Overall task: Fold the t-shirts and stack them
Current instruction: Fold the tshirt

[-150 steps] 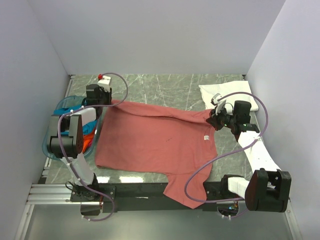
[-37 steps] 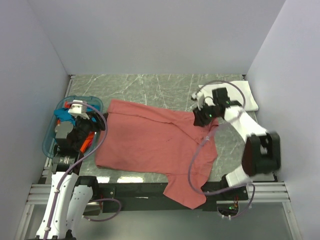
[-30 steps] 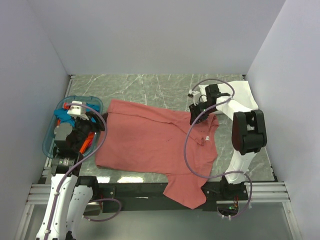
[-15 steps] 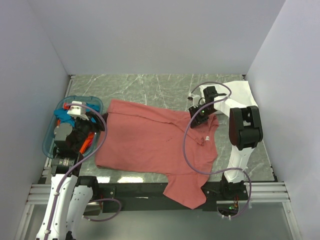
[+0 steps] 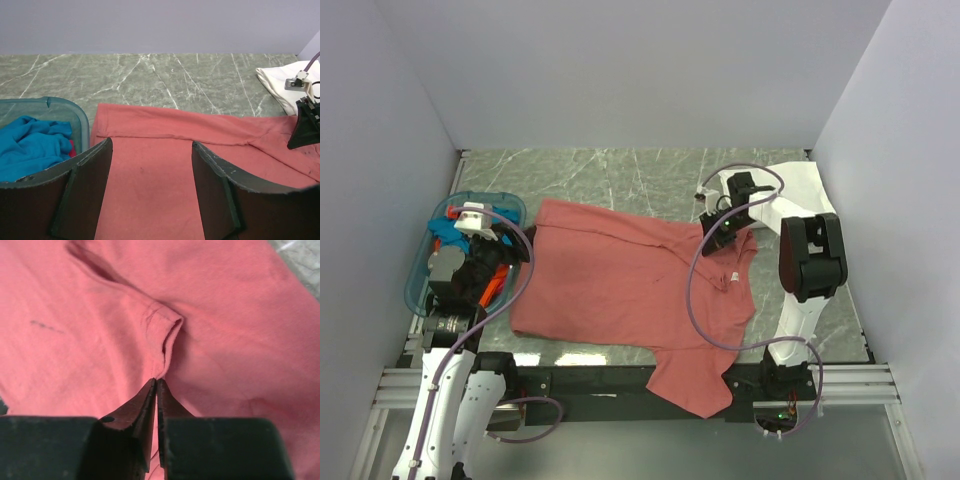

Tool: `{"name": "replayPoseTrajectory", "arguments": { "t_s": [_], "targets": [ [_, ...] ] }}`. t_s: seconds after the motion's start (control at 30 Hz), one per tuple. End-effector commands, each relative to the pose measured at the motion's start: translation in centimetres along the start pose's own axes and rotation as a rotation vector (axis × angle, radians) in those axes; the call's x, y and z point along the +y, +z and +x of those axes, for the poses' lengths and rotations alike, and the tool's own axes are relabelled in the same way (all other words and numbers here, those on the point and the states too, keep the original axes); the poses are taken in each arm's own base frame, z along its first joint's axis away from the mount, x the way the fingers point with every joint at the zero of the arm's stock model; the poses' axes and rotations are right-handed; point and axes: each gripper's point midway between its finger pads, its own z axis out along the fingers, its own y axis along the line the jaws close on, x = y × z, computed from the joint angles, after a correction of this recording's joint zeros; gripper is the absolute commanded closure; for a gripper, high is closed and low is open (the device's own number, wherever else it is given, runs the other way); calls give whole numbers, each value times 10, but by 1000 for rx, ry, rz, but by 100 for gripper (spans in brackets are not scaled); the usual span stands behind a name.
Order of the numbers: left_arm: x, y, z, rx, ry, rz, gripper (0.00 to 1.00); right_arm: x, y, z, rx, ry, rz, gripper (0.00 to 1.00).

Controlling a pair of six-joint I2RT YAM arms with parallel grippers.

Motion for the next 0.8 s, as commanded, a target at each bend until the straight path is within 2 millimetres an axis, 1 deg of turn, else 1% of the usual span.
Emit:
{"name": "replayPoseTrajectory", "arguments": {
  "t_s": [0.0,0.2,0.33,0.43,0.53,0.57,0.6,0.67,0.7,0.77],
  "targets": [
    [-3,0,-5,-23,19,17,30,21,-26,-18,-68,-53,-30,91],
    [-3,0,-5,-24,20,16,30,31,-31,-14,-70,-66,-42,93],
    [-3,0,-4,-21,19,16,30,38,-31,-11,-62,-77,-47,93],
    [-2,0,-5,-22,20,13,30,47,-30,-9,-52,-92,-53,93],
    [-3,-1,-7,-28,22,14,30,60,-27,-8,-39,-121,-61,93],
    [-2,-1,-7,-28,22,14,30,64,-25,-5,-27,-126,-63,93],
    [-2,-1,-5,-25,21,13,30,74,-21,-5,-18,-151,-75,93],
    [-2,-1,-5,-24,21,11,30,86,-14,-1,4,-175,-87,93],
    [-2,-1,-5,-25,21,13,30,103,-8,1,25,-215,-112,91],
    [-2,0,-6,-25,21,13,30,123,-3,3,48,-264,-150,84]
  ]
}}
